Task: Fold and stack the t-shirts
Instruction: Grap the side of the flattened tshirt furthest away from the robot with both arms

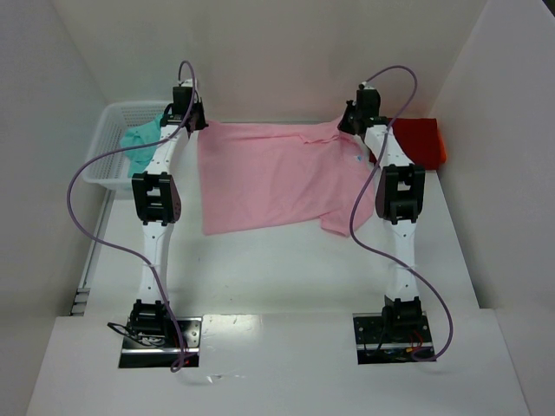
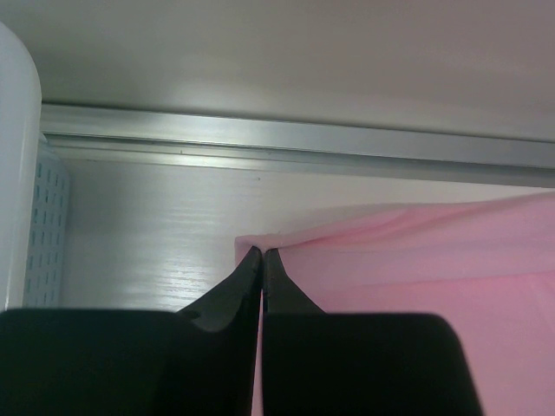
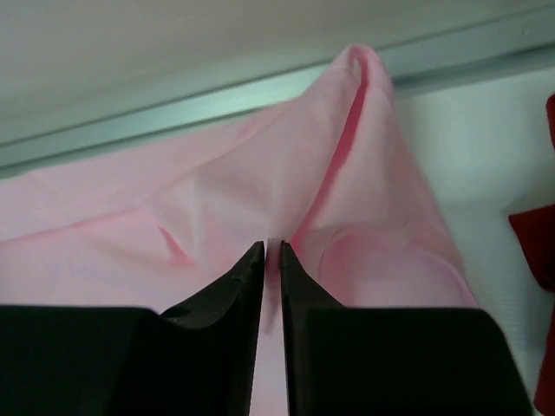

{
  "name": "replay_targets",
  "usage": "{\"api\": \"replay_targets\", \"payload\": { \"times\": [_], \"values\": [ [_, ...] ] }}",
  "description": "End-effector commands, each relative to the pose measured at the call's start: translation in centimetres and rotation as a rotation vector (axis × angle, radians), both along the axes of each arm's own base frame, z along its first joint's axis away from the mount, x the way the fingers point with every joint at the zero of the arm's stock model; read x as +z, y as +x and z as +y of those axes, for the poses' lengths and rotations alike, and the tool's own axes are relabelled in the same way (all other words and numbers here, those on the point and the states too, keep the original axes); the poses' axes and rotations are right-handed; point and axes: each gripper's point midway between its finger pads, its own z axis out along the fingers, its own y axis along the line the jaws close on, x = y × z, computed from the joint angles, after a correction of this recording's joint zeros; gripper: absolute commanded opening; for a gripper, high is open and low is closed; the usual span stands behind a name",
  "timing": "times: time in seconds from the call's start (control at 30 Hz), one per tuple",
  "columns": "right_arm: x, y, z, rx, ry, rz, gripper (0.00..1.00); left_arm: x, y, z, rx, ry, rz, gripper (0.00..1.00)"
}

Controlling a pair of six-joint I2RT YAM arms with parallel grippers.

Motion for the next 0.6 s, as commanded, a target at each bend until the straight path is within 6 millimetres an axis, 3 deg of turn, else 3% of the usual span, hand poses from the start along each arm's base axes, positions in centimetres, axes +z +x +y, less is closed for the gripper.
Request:
{"api": "replay_targets", "payload": {
  "times": [0.0, 0.03, 0.17, 0.33, 0.57],
  "values": [
    [-1.0, -0.7, -0.2, 0.006, -0.015, 0.026, 0.22, 2.9, 0.7, -0.4, -0.034, 0.009, -0.067, 0.0],
    [-2.2, -1.0, -0.2, 0.006, -0.016, 0.05, 0.27, 2.9, 0.7, -0.4, -0.038, 0.017, -0.067, 0.0],
    [-2.6, -1.2, 0.0, 0.013, -0.012, 0.06, 0.41, 2.9, 0.7, -0.6, -0.046, 0.013, -0.067, 0.0],
    [-2.8, -1.2, 0.2, 0.025, -0.004, 0.06, 0.46, 2.9, 0.7, -0.6, -0.046, 0.013, -0.067, 0.0],
    [-4.9, -1.3, 0.2, 0.025, -0.006, 0.095, 0.48, 2.7, 0.5, -0.5, -0.051, 0.021, -0.058, 0.0]
  ]
}}
